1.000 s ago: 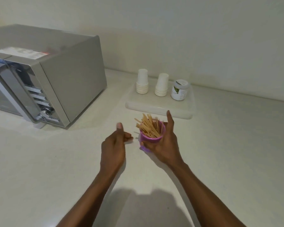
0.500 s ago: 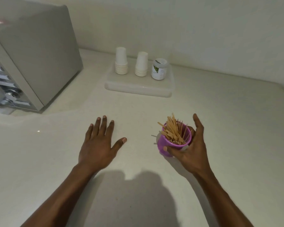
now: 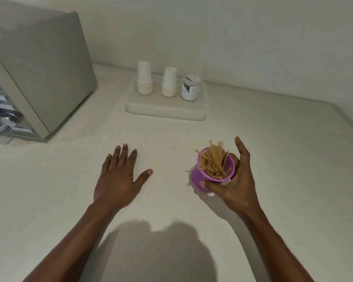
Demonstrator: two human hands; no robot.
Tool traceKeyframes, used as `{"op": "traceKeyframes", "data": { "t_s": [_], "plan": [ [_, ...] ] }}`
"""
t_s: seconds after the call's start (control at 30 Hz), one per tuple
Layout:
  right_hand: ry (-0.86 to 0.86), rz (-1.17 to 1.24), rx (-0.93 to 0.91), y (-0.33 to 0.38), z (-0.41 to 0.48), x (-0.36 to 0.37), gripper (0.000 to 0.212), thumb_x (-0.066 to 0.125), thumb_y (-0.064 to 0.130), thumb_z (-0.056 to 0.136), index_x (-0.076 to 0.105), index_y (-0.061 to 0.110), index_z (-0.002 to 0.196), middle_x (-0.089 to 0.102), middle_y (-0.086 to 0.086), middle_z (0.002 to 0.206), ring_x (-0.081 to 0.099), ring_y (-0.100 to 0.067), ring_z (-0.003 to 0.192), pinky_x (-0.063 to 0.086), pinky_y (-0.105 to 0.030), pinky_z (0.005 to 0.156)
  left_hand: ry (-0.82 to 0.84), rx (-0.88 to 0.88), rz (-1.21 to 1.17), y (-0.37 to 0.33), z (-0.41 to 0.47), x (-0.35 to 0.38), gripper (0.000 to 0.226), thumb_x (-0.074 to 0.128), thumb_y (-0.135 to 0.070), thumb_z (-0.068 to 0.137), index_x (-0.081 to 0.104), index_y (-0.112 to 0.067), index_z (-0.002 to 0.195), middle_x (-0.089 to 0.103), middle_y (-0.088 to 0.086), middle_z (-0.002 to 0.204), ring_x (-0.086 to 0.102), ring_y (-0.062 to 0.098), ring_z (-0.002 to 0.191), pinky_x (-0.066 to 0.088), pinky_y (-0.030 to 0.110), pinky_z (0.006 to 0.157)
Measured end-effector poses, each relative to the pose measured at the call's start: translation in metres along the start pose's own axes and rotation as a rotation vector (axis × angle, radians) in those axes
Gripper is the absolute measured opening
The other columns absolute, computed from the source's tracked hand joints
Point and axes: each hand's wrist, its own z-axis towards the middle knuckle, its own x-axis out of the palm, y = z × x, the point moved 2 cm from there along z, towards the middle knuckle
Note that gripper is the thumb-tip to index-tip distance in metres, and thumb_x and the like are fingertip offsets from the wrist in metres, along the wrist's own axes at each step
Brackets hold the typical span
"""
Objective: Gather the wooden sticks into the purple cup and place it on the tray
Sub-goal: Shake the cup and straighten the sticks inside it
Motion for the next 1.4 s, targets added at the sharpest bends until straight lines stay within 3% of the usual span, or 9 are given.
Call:
{"op": "traceKeyframes", "data": {
  "t_s": [0.17,0.33,0.5,0.63,0.87,1.0,1.27,1.33,1.4],
  "plan": [
    [0.005,0.001,-0.005,0.001,0.01,-0.01,0.144,0.106,0.025,0.053,0.016,0.031,0.165,0.068,0.014,0.13,0.067,-0.003,0.122,0.058,-0.02,0.098,-0.002,0.001,0.021,0.0,0.001,-0.001,0.098,0.006,-0.086,0.095,0.013,-0.023,0.17,-0.002,0.005,0.178,-0.008,0.021,0.164,0.003,0.047,0.134],
    [0.003,-0.023,-0.001,0.0,0.014,-0.01,0.144,0.103,0.032,0.053,0.014,0.036,0.165,0.066,0.029,0.127,0.066,0.0,0.123,0.055,-0.011,0.092,-0.011,0.0,0.01,-0.001,0.0,-0.002,0.098,0.008,-0.086,0.095,0.016,-0.023,0.169,0.001,0.006,0.178,-0.006,0.021,0.165,0.003,0.046,0.134],
    [0.008,-0.07,0.011,-0.003,0.008,0.002,0.145,0.105,0.035,0.054,0.013,0.035,0.165,0.067,0.026,0.126,0.066,-0.001,0.122,0.057,-0.021,0.099,-0.021,0.004,0.014,0.0,0.001,-0.002,0.098,0.009,-0.087,0.095,0.019,-0.022,0.169,0.005,0.007,0.178,-0.002,0.023,0.165,0.006,0.047,0.133],
    [-0.031,-0.062,0.026,-0.003,-0.001,0.018,0.141,0.104,0.041,0.053,0.016,0.037,0.163,0.061,0.043,0.122,0.063,0.009,0.121,0.055,-0.012,0.093,-0.032,0.005,0.015,0.0,0.002,-0.002,0.098,0.01,-0.087,0.095,0.021,-0.022,0.168,0.007,0.007,0.178,0.0,0.023,0.165,0.008,0.048,0.133],
    [-0.079,-0.052,0.014,0.0,-0.004,0.03,0.14,0.105,0.043,0.05,0.021,0.035,0.162,0.054,0.047,0.121,0.06,0.013,0.119,0.054,-0.007,0.091,-0.046,0.005,0.008,0.0,0.001,-0.002,0.096,0.014,-0.086,0.097,0.025,-0.021,0.167,0.011,0.008,0.177,0.002,0.025,0.165,0.01,0.049,0.133],
    [-0.054,-0.059,0.005,0.007,-0.003,0.034,0.142,0.098,0.063,0.046,0.021,0.032,0.162,0.05,0.049,0.122,0.058,0.015,0.119,0.054,-0.006,0.09,-0.044,-0.001,0.021,0.0,0.002,-0.003,0.095,0.014,-0.086,0.097,0.025,-0.022,0.167,0.011,0.008,0.177,0.003,0.025,0.165,0.011,0.049,0.133],
    [-0.124,-0.071,0.009,0.009,-0.002,0.038,0.157,0.084,0.089,0.036,0.017,0.029,0.164,0.055,0.034,0.122,0.064,0.003,0.114,0.056,-0.016,0.091,-0.05,-0.001,0.003,-0.001,0.002,-0.005,0.094,0.018,-0.085,0.097,0.028,-0.022,0.166,0.014,0.008,0.177,0.006,0.025,0.165,0.013,0.05,0.133],
    [-0.117,-0.035,0.015,0.007,-0.002,0.039,0.157,0.093,0.076,0.04,0.012,0.029,0.165,0.055,0.031,0.125,0.061,0.005,0.12,0.053,-0.01,0.093,-0.042,-0.004,0.005,-0.001,0.002,-0.006,0.095,0.017,-0.086,0.096,0.027,-0.022,0.166,0.013,0.007,0.177,0.005,0.025,0.165,0.013,0.049,0.133],
    [-0.08,-0.018,0.021,0.002,-0.002,0.04,0.153,0.102,0.049,0.049,0.007,0.029,0.166,0.053,0.032,0.133,0.058,0.003,0.128,0.052,-0.011,0.098,-0.042,-0.005,0.01,-0.001,0.002,-0.006,0.095,0.016,-0.086,0.096,0.026,-0.023,0.166,0.013,0.007,0.177,0.005,0.025,0.165,0.013,0.049,0.133]
  ]
}}
